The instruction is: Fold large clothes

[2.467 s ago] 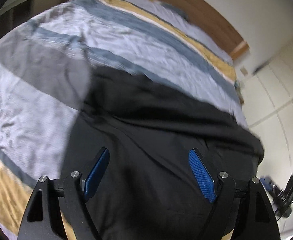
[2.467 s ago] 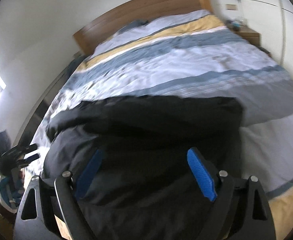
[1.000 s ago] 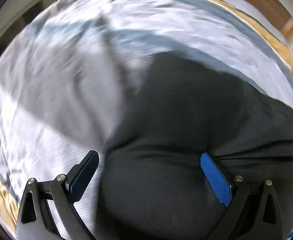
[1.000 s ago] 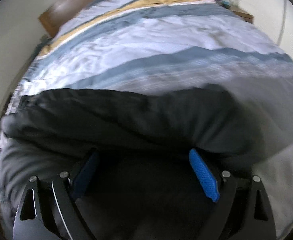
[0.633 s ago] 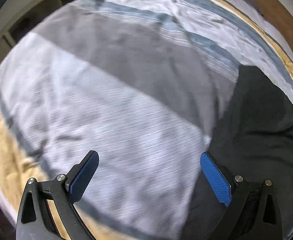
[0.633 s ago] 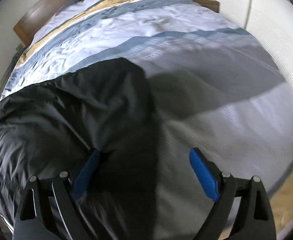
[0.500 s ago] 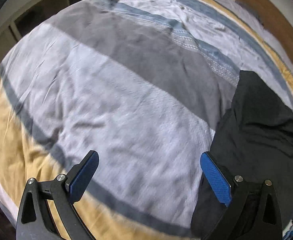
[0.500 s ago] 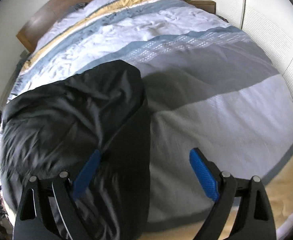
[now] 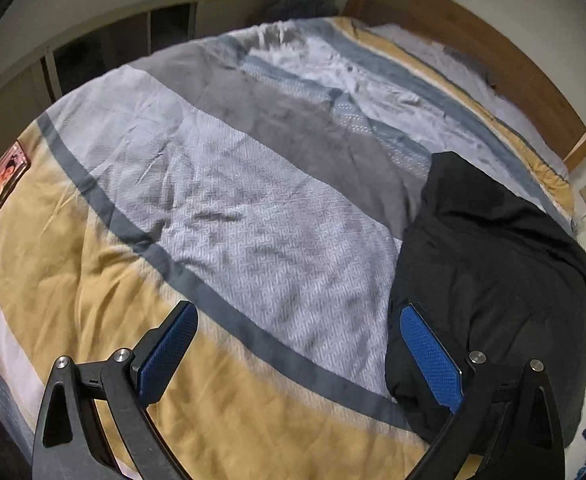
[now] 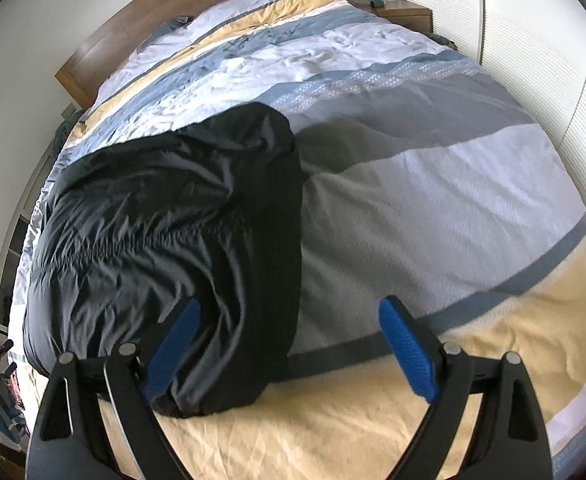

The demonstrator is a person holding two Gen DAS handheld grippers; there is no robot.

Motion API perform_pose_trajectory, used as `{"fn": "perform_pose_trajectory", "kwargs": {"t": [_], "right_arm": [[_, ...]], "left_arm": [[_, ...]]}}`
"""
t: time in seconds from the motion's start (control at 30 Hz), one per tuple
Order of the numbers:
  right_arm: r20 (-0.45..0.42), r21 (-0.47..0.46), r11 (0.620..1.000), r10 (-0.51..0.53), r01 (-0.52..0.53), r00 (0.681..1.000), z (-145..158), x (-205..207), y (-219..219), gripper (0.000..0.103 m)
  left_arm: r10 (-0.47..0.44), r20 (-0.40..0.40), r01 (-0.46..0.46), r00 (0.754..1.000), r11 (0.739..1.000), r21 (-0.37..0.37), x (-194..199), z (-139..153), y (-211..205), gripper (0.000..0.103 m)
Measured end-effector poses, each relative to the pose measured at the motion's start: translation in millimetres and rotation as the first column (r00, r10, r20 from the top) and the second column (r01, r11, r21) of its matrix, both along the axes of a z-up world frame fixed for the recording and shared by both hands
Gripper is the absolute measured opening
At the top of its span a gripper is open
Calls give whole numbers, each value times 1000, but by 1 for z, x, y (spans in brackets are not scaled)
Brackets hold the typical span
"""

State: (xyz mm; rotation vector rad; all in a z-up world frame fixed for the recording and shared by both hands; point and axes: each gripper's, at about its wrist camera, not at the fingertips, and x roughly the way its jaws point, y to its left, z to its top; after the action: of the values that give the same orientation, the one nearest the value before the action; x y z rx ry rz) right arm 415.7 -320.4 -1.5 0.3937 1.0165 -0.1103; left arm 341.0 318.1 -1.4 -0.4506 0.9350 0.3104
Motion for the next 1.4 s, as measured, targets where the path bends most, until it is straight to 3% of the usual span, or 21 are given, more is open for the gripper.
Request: {"fn": "perform_pose_trajectory", "kwargs": {"t": [0.2,0.37,0.5,0.7,1.0,1.4], "right_arm": [[37,27,999,18,-19,999,-11,-7,13,91],[62,23,999,22,-23,998,-19,-5,24,92],[63,79,997,10,-15,998,-31,3,26,96],[57,144,990,-8,-1,998,-48,15,28,97],[46,163,987,-19,12,999,-64,29,28,103],[43,245,969,-15,3,999,-80,39,18,103]], "left_arm": [[-65,63,58,996,993,103,-18,-10,-31,99],[-182,84,165,980,970,180,-23,-16,-57,99],[-242,98,216,965,951,220,-24,-19,-71,99],[-274,103,243,956,940,240,-21,-26,-77,99],[-266,122,233,956,944,233,-13,-29,-73,100],[-274,140,238,951,944,230,-4,-28,-75,101]]}}
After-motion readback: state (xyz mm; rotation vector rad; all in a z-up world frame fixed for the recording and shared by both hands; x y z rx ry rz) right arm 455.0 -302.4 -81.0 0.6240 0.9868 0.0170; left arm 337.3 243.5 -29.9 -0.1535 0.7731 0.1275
